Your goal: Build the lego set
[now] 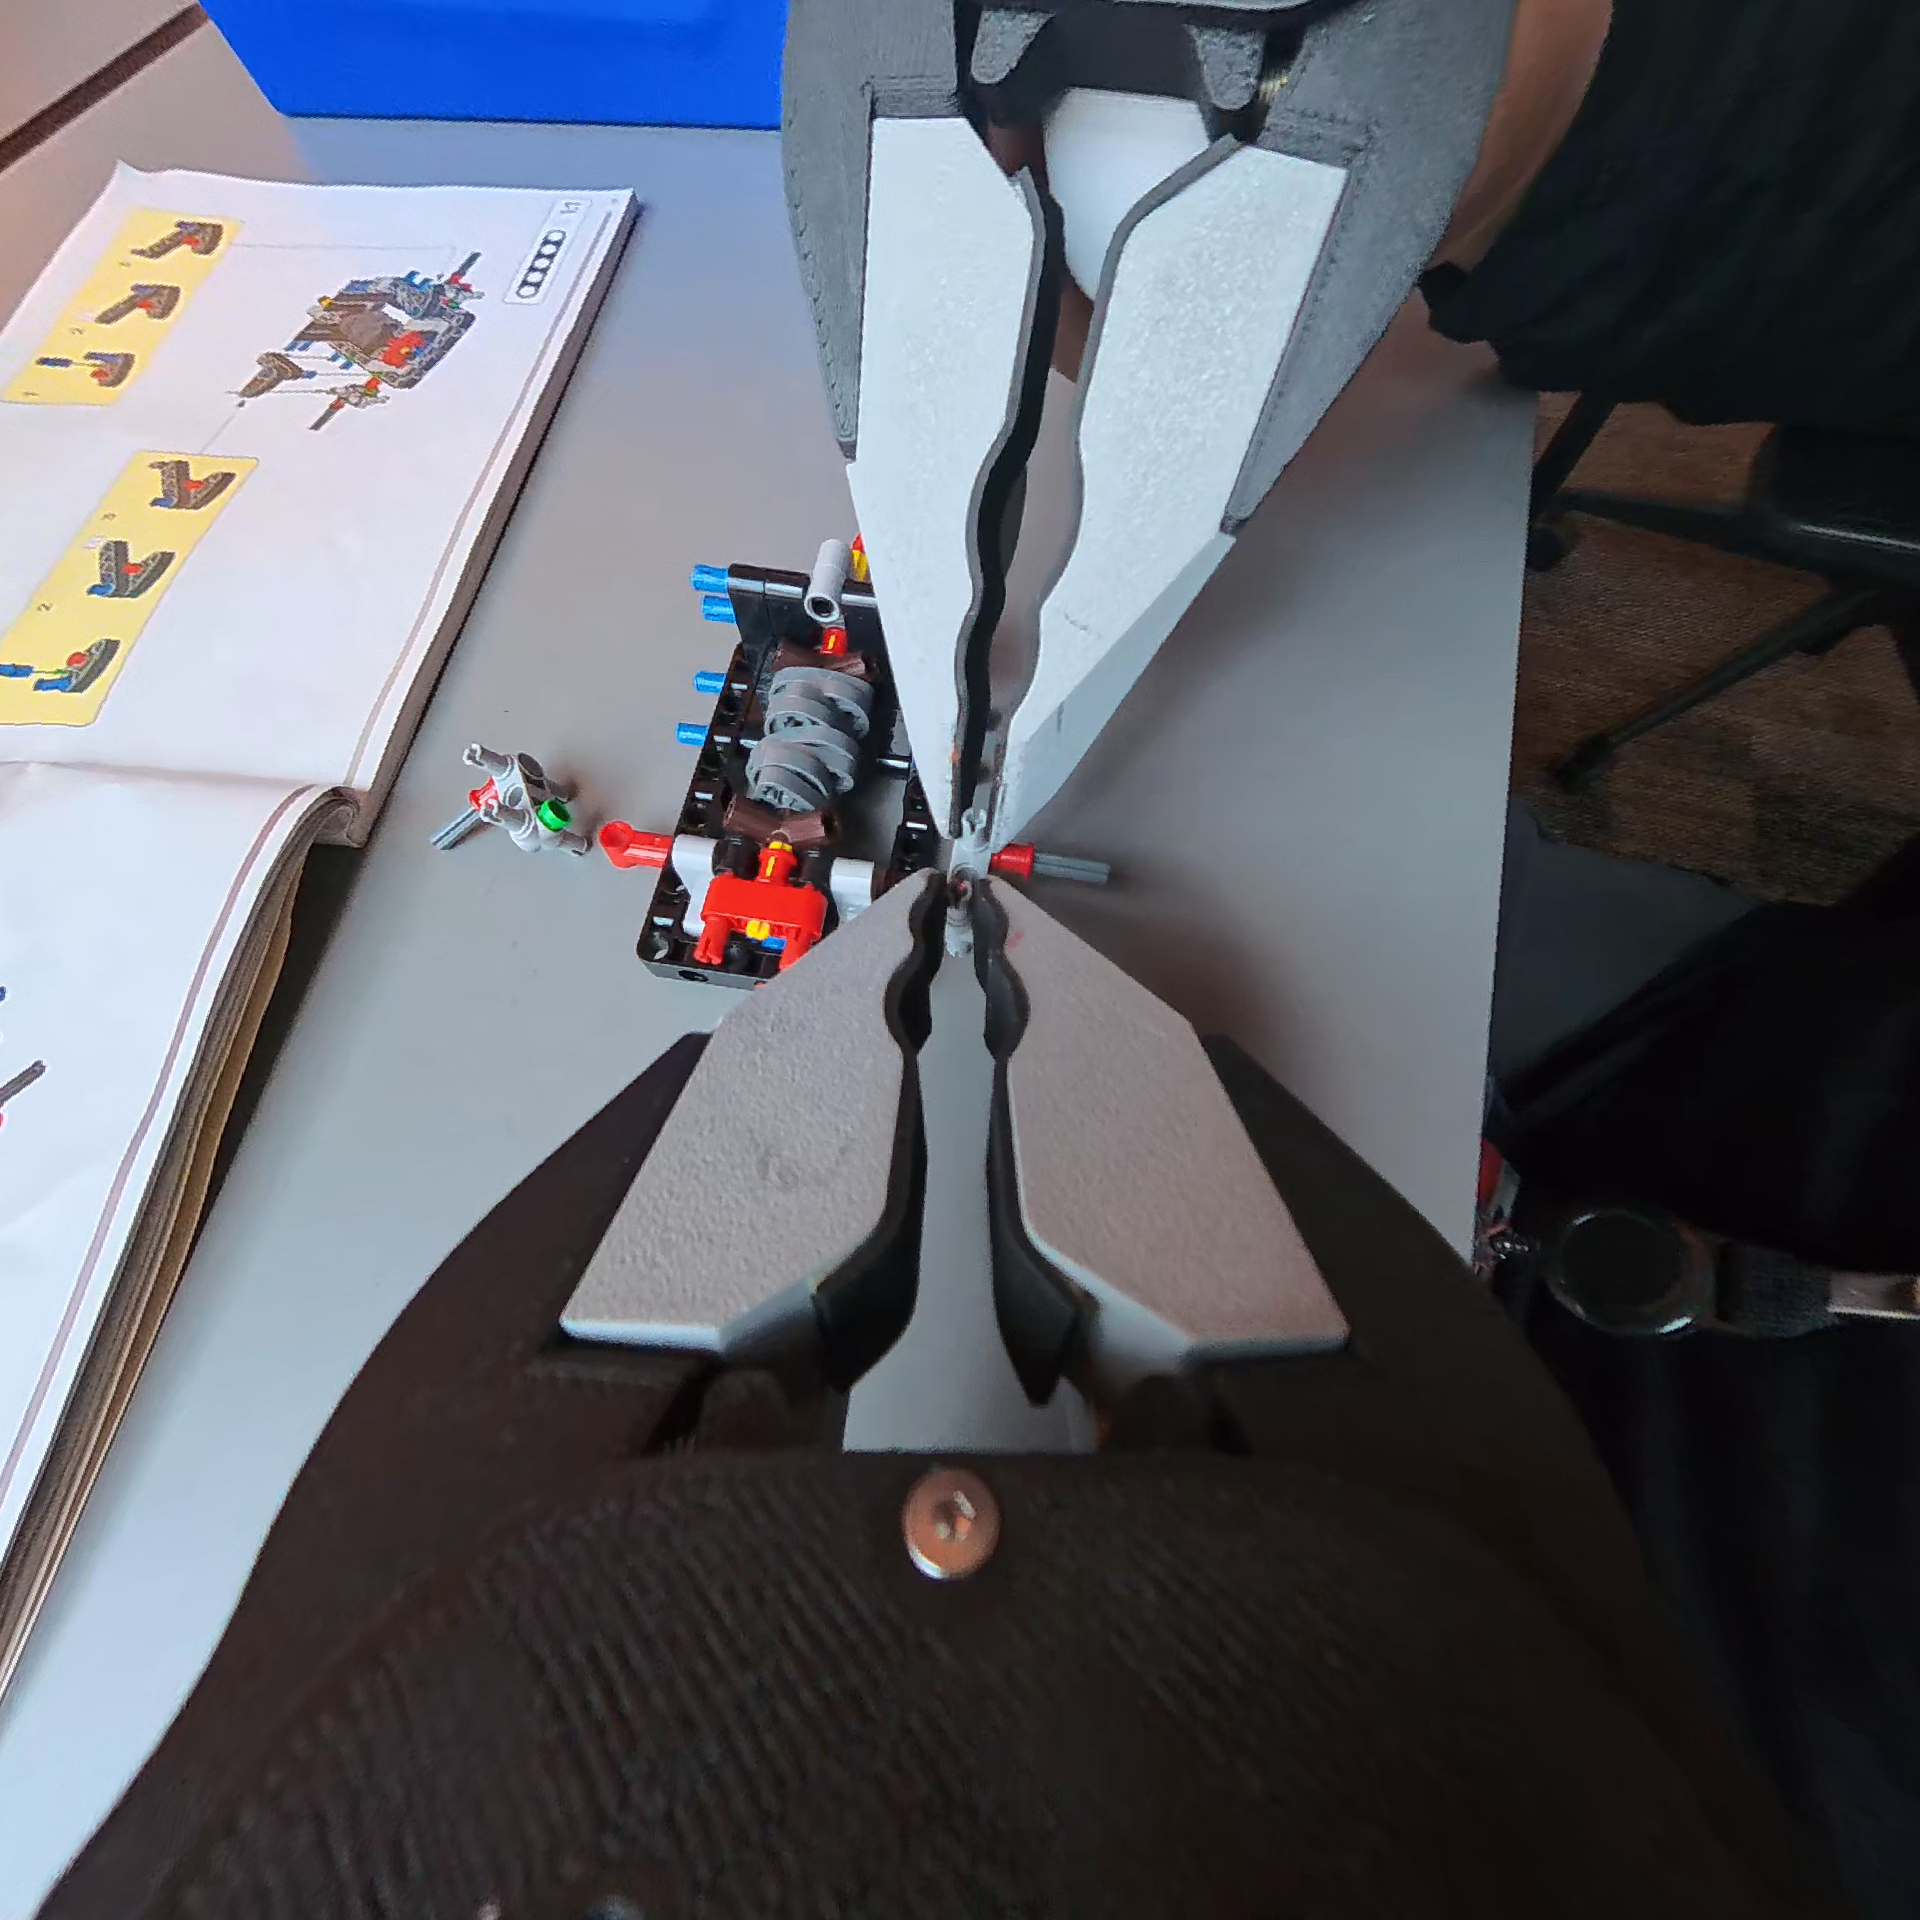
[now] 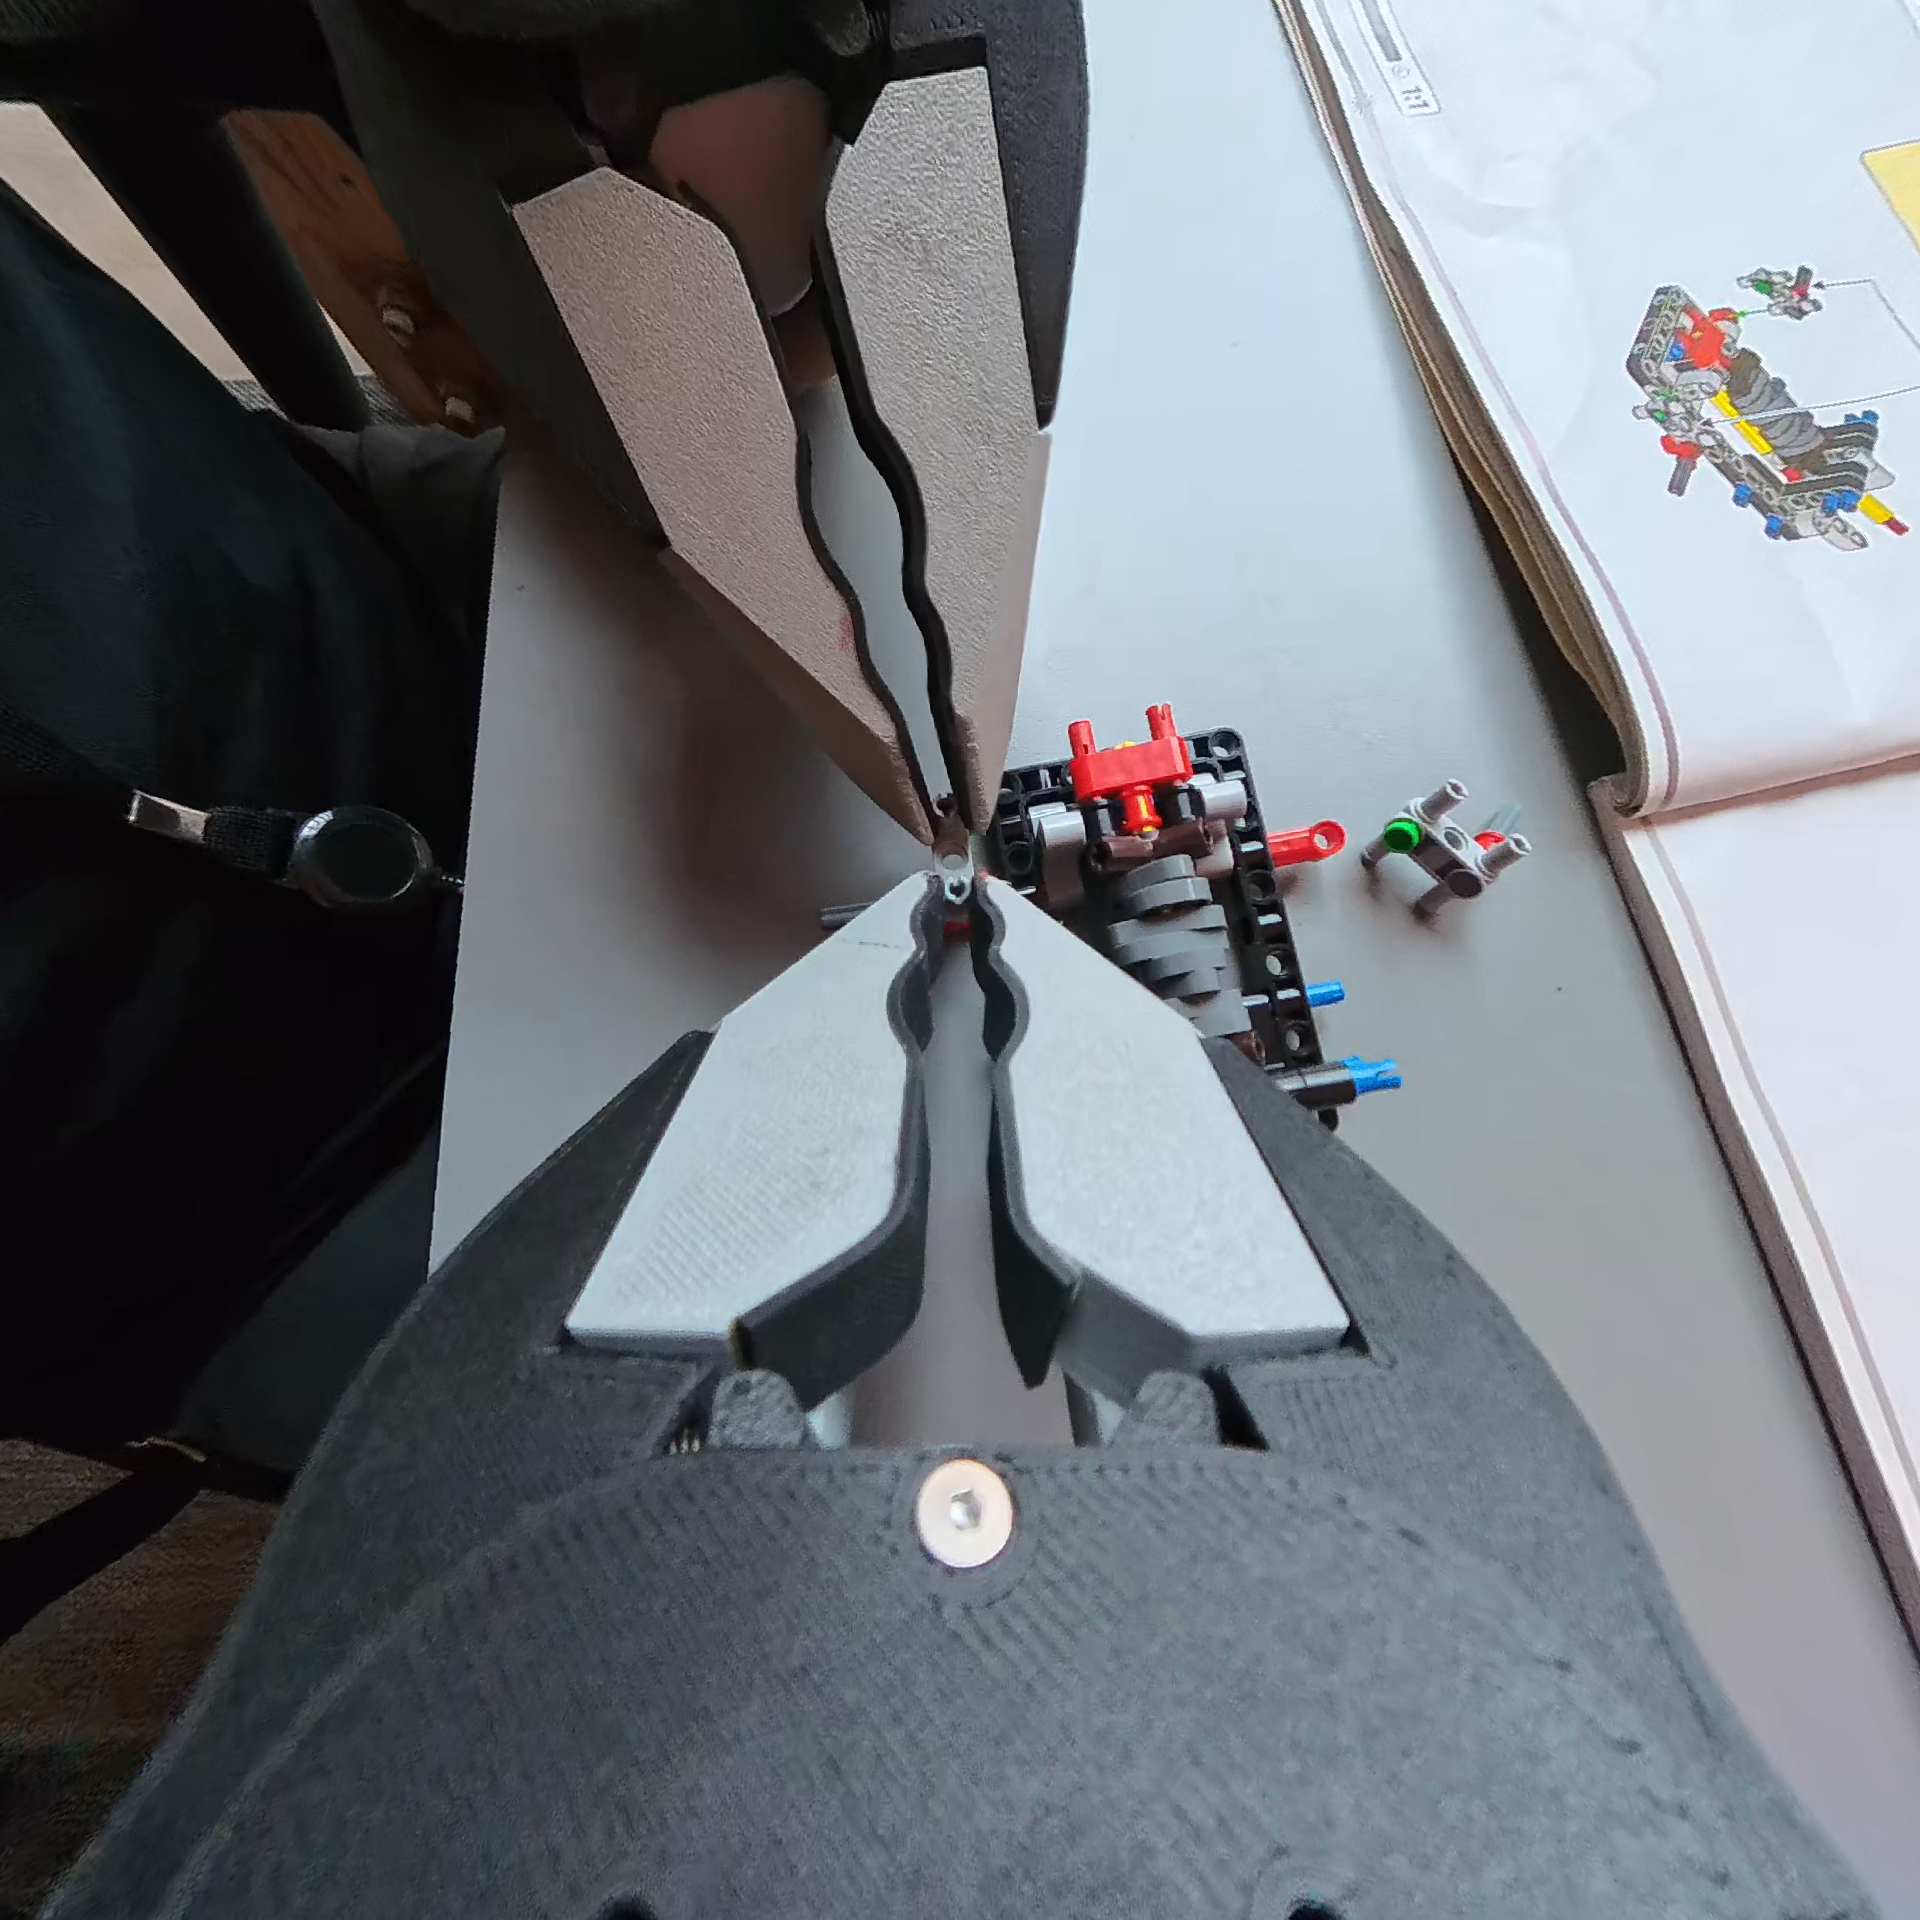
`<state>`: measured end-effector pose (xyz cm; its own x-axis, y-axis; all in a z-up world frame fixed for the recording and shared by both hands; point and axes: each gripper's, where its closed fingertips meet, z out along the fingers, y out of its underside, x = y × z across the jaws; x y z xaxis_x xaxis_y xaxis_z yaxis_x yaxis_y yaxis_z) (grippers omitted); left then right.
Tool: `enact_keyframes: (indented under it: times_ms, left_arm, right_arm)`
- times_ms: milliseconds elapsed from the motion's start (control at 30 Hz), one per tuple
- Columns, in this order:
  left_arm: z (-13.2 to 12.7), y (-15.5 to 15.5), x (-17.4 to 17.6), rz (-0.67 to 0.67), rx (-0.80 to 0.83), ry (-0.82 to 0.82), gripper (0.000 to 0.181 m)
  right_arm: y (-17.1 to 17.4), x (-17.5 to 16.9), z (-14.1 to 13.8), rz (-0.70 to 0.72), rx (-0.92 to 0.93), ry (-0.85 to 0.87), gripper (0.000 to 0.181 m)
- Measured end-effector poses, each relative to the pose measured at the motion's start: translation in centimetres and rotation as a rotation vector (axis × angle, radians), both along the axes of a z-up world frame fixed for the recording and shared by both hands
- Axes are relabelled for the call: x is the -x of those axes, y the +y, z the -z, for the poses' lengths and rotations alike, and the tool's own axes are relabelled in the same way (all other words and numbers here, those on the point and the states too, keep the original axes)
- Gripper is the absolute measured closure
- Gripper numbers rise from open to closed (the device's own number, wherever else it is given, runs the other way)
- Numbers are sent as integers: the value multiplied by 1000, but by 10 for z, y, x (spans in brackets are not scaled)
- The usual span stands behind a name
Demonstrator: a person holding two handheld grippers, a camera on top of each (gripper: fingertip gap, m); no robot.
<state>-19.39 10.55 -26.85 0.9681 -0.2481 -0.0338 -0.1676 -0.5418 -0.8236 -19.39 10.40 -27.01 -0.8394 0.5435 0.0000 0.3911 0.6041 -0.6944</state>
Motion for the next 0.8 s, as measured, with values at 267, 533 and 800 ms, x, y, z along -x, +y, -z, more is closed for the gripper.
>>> enact_keyframes:
  times_ms: [267,533,800]
  left_arm:
    - [-1,-2,1,-9,-1,-6,179]
    - [-1,-1,0,-7,11,-28,178]
    - [2,-1,0,0,29,-47,178]
  right_arm:
    - [-1,2,-1,-2,-11,9,180]
    - [0,0,-1,-3,11,-10,180]
    - [-1,1,1,-23,-6,14,180]
